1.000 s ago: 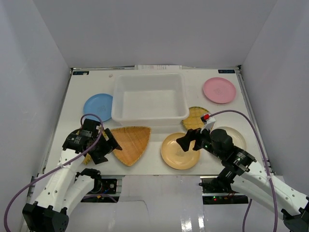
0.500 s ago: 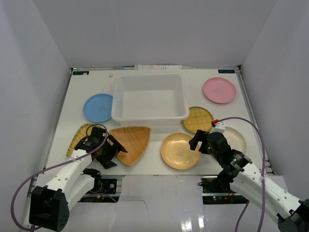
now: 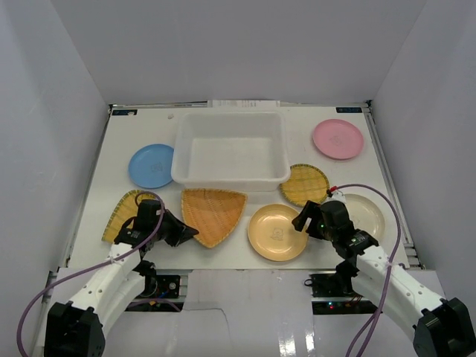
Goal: Place the plates into the plastic bin on the countertop
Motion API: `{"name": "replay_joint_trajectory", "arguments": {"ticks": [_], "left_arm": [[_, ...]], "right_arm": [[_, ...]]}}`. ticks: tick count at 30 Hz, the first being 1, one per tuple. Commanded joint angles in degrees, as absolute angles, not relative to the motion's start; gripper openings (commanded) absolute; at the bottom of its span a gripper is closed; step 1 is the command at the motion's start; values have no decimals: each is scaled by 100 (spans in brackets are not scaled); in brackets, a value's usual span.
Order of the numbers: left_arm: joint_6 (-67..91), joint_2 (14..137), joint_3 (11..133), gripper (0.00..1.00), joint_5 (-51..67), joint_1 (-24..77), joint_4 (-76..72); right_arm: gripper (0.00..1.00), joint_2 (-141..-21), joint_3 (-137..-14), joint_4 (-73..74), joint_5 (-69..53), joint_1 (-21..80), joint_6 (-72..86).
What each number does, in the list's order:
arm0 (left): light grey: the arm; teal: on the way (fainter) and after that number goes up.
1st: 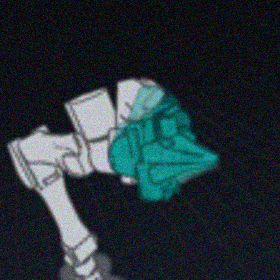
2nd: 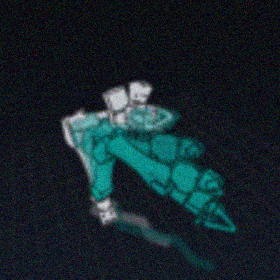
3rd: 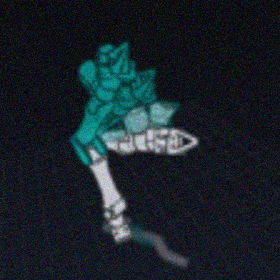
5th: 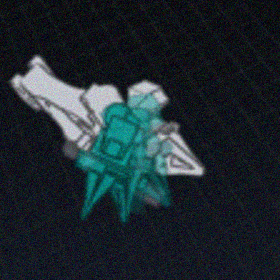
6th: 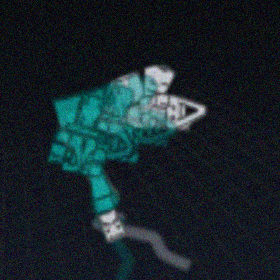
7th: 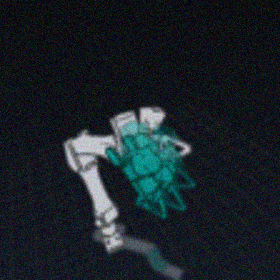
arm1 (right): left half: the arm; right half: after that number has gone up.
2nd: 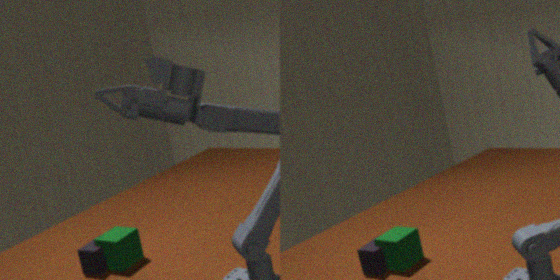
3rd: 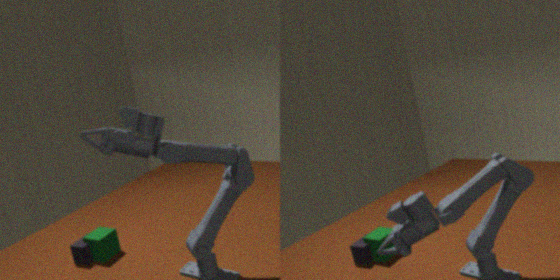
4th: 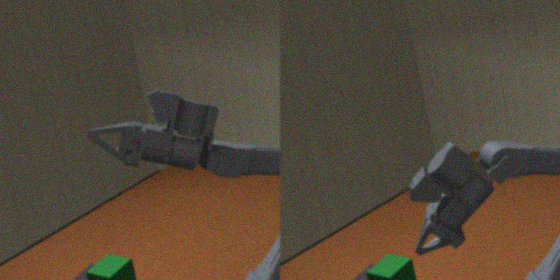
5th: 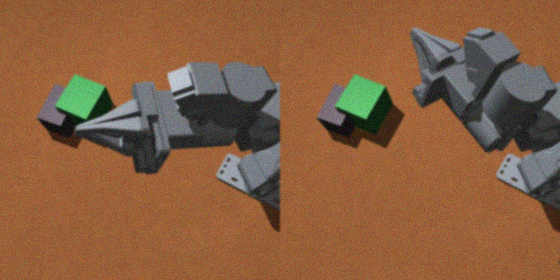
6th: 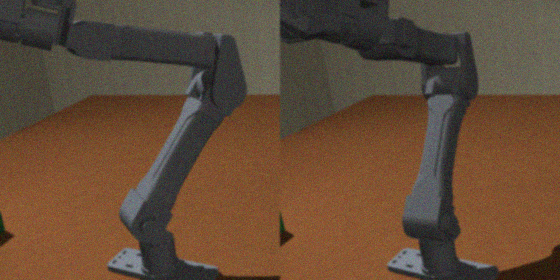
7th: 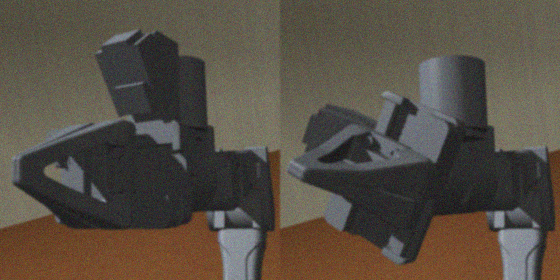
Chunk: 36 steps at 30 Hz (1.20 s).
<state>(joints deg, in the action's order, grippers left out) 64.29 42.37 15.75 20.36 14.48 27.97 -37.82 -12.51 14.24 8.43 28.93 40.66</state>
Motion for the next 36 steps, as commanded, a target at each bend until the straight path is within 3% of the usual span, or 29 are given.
{"name": "replay_joint_trajectory", "arguments": {"ticks": [1, 5, 6, 8, 9, 12, 15, 20, 25, 31, 33, 35, 36], "left_arm": [[6346, 4202, 1502, 0, 1898, 1459, 3462], [6223, 3666, 2029, 0, 1960, 1564, 4338], [6170, 3535, 2196, 0, 1934, 1573, 4516], [5863, 2955, 2802, 0, 1899, 1573, 5050], [5801, 2744, 3013, 0, 1829, 1573, 5289], [5459, 2198, 3874, 0, 2081, 1564, 5721], [5020, 2442, 4805, 0, 2154, 1565, 5433], [4992, 3391, 5344, 0, 2181, 1564, 3422], [5001, 5490, 5555, 0, 1696, 1573, 1921], [4773, 7529, 6108, 0, 1504, 1564, 1538], [4659, 7786, 6257, 22, 1250, 1547, 1582], [4562, 8084, 6468, 53, 1231, 1433, 1730], [4527, 8121, 6530, 75, 1213, 1380, 1784]], "right_arm": [[80, -4112, -1195, 1468, 194, 2883, 3999], [58, -4210, -1116, 1468, 71, 2883, 3920], [39, -4193, -1116, 1485, 53, 2883, 3920], [22, -4061, -1125, 1573, 53, 2892, 3920], [8, -3887, -1151, 1617, -78, 2883, 3903], [8, -3448, -1352, 1976, -254, 2883, 3789], [8, -3112, -1852, 2399, -543, 2892, 3674], [8, -3137, -2977, 2794, -905, 2892, 3349], [8, -3523, -4338, 2716, -476, 2892, 3059], [8, -4990, -5465, 1724, -35, 2874, 2716], [8, -5734, -5896, 1452, 52, 2874, 2628], [8, -6264, -6090, 1073, 202, 2857, 2602], [8, -6858, -6343, 1011, 98, 2813, 2584]]}}
